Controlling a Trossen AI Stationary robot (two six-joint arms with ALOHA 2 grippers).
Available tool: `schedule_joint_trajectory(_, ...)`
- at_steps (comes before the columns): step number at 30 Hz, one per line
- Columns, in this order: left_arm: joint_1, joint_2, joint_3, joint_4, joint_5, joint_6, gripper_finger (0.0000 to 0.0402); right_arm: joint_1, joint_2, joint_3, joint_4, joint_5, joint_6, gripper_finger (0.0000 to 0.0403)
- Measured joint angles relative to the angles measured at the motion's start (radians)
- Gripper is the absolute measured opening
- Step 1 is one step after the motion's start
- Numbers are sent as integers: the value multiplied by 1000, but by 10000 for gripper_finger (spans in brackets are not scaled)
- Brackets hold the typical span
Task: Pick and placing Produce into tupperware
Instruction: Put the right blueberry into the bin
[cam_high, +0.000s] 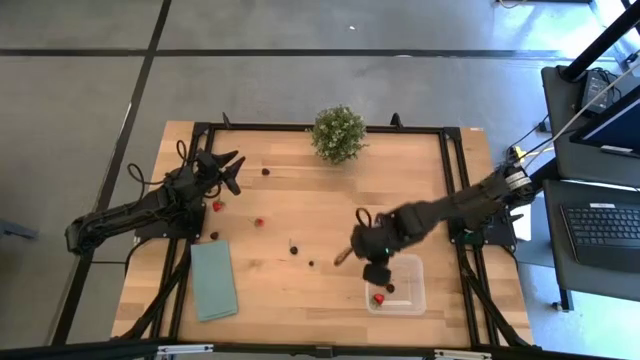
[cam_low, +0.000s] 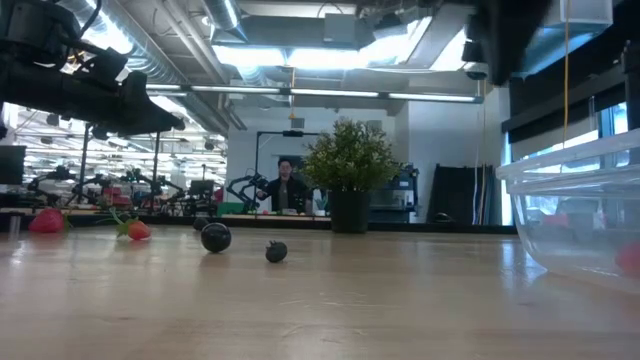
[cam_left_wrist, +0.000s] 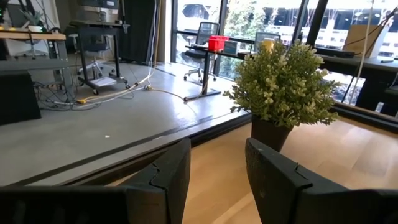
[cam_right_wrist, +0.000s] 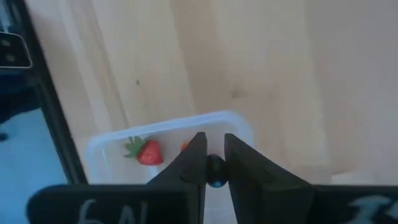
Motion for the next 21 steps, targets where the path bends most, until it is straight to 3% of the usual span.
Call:
schedule_joint_trajectory(7, 0, 0, 0, 0, 5, 0, 145, 120, -2, -145, 99, 58, 210, 49)
schedule_joint_trajectory(14, 0, 0, 0, 0, 7, 0, 145, 209, -2, -375, 435, 93, 386, 49)
schedule_joint_trajectory(21, 0, 0, 0, 0, 7, -1, 145, 245, -2, -460, 447, 144, 415, 62)
